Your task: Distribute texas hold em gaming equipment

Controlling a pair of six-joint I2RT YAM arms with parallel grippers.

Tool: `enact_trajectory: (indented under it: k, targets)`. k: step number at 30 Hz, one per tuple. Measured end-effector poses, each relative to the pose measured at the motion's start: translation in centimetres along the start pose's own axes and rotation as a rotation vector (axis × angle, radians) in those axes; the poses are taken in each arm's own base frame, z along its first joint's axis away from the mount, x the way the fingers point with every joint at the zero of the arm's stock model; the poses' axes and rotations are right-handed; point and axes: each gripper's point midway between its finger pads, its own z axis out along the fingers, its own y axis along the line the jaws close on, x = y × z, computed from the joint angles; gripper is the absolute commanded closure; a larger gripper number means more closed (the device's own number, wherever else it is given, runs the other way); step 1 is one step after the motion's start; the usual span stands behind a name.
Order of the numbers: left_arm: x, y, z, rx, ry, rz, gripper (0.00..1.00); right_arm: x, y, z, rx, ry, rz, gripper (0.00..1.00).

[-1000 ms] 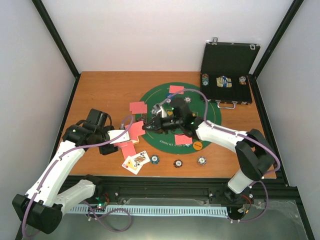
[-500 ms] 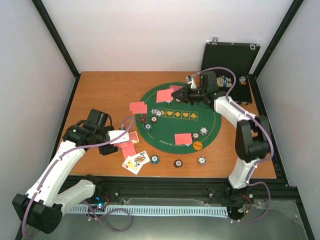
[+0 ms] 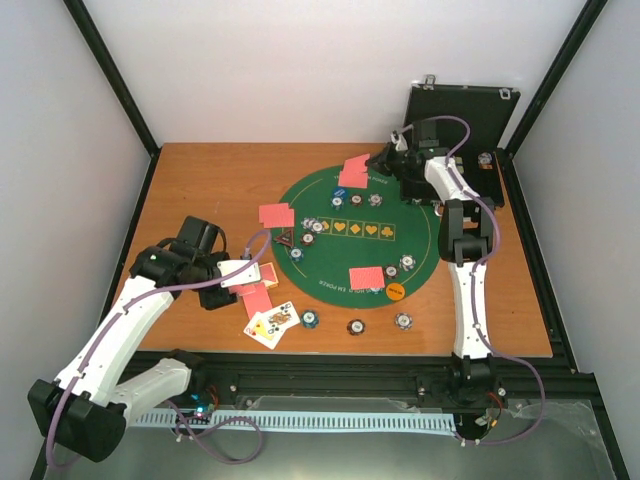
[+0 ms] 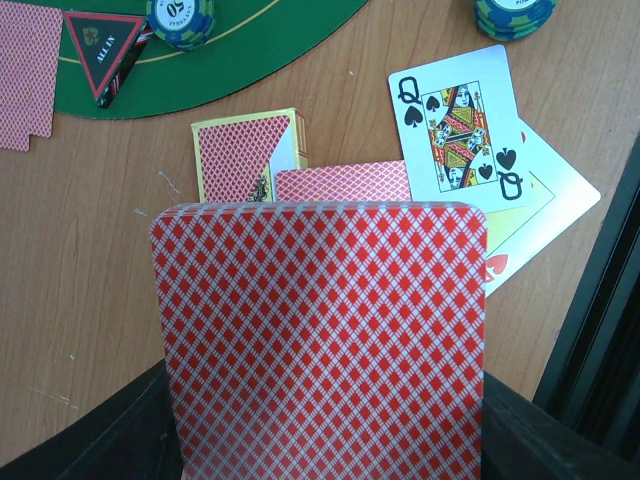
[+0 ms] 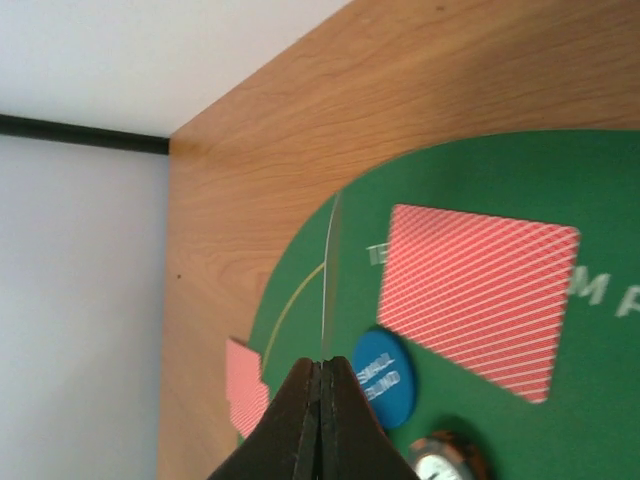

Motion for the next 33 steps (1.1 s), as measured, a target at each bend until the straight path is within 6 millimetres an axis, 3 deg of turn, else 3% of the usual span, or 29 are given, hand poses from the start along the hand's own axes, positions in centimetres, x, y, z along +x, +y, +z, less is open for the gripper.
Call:
enact_trajectory:
  k: [4, 8, 10, 11, 17, 20, 24, 29, 33]
  targets:
    - [0.0, 0.0, 0.0, 0.001, 0.001, -0.001, 0.71, 0.0, -3.3, 1.3, 0.037, 0.013, 0.055, 0.96]
    - [0.0, 0.0, 0.1, 0.006, 0.003, -0.002, 0.71, 0.5, -6.0, 2.3, 0.094, 0.025, 0.098, 0.82]
    - [0.0, 0.0, 0.2, 0.009, 0.004, -0.002, 0.71, 0.7, -6.6, 2.3, 0.122, 0.027, 0.115, 0.62]
    - [0.0, 0.0, 0.2, 0.009, 0.003, -0.002, 0.71, 0.8, -6.9, 2.2, 0.139, 0.029, 0.119, 0.57]
    - [0.0, -0.1, 0.2, 0.011, 0.002, -0.003, 0.71, 0.9, -6.6, 0.4, 0.231, 0.011, 0.103, 0.43]
    - [-0.1, -0.1, 0.1, 0.014, -0.001, -0.005, 0.71, 1.6, -5.1, -1.7, 0.272, 0.005, 0.086, 0.31]
    - [-0.4, -0.1, -0.3, 0.014, -0.011, -0.01, 0.71, 3.7, -0.9, -5.8, 0.275, -0.021, 0.031, 0.01]
    - [-0.7, 0.2, -1.0, 0.003, -0.022, -0.015, 0.71, 7.4, 5.8, -10.1, 0.2, -0.079, -0.07, 0.0]
    - [-0.9, 0.3, -1.4, -0.002, -0.026, -0.018, 0.71, 13.8, 10.9, -10.9, 0.081, -0.058, -0.162, 0.0]
